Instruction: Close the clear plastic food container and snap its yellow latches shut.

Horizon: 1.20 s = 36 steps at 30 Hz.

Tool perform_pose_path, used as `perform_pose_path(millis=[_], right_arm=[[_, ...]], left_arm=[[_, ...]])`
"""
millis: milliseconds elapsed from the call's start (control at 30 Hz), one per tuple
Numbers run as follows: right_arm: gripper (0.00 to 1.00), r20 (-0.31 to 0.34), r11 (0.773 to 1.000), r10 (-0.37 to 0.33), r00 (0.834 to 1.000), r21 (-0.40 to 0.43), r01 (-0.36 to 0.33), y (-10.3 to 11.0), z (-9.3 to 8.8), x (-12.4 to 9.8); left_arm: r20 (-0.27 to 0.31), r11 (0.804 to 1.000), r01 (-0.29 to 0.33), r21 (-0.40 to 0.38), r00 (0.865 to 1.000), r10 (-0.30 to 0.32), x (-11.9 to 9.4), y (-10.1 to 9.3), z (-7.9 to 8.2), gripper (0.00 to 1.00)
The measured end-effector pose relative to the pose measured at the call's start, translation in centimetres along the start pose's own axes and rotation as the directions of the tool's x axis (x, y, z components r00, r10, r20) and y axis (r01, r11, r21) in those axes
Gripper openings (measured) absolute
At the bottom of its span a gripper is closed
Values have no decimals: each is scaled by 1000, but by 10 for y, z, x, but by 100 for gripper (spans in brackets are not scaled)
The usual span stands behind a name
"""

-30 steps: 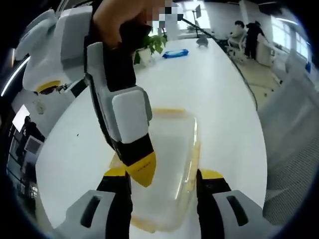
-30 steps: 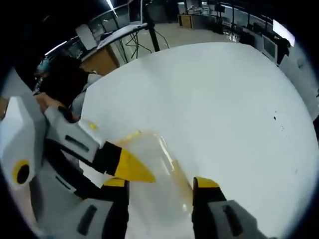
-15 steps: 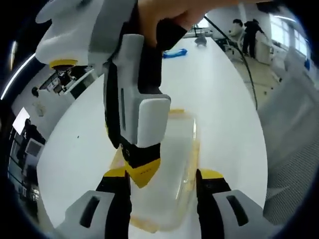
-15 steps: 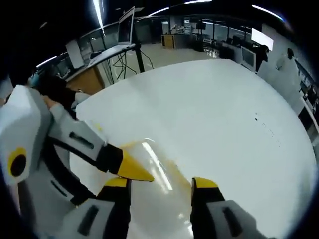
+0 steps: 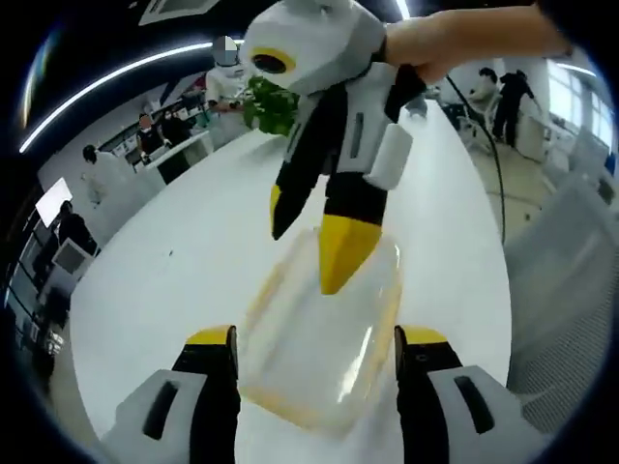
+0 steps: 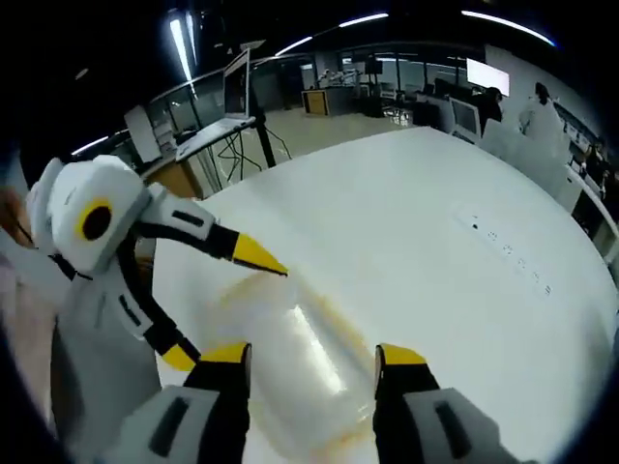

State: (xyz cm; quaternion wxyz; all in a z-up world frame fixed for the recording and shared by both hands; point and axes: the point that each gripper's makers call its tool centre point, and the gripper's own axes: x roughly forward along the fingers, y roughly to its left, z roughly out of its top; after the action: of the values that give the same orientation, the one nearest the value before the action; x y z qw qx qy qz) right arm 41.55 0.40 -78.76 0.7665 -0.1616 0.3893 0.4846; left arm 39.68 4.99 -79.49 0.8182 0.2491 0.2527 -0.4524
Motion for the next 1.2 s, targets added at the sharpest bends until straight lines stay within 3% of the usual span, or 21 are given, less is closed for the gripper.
perform_pose_path(millis=[233, 533, 967, 1200], right_arm=[[58, -34, 999, 6, 999, -32, -7, 5, -20, -5], [60, -50, 997, -17, 999, -71, 13, 2, -39, -11], [60, -31, 995, -26, 999, -94, 23, 1, -45, -2], [59, -31, 994, -42, 999, -107, 39, -3, -45, -1]], left_arm=[[1, 996, 23, -86, 1000, -23, -5, 3, -9, 70], [-28, 993, 20, -113, 999, -23, -4, 9, -24, 69], [-39, 986, 61, -153, 997, -68, 2, 9, -29, 67], [-37, 989, 64, -136, 997, -69, 3, 11, -29, 67]])
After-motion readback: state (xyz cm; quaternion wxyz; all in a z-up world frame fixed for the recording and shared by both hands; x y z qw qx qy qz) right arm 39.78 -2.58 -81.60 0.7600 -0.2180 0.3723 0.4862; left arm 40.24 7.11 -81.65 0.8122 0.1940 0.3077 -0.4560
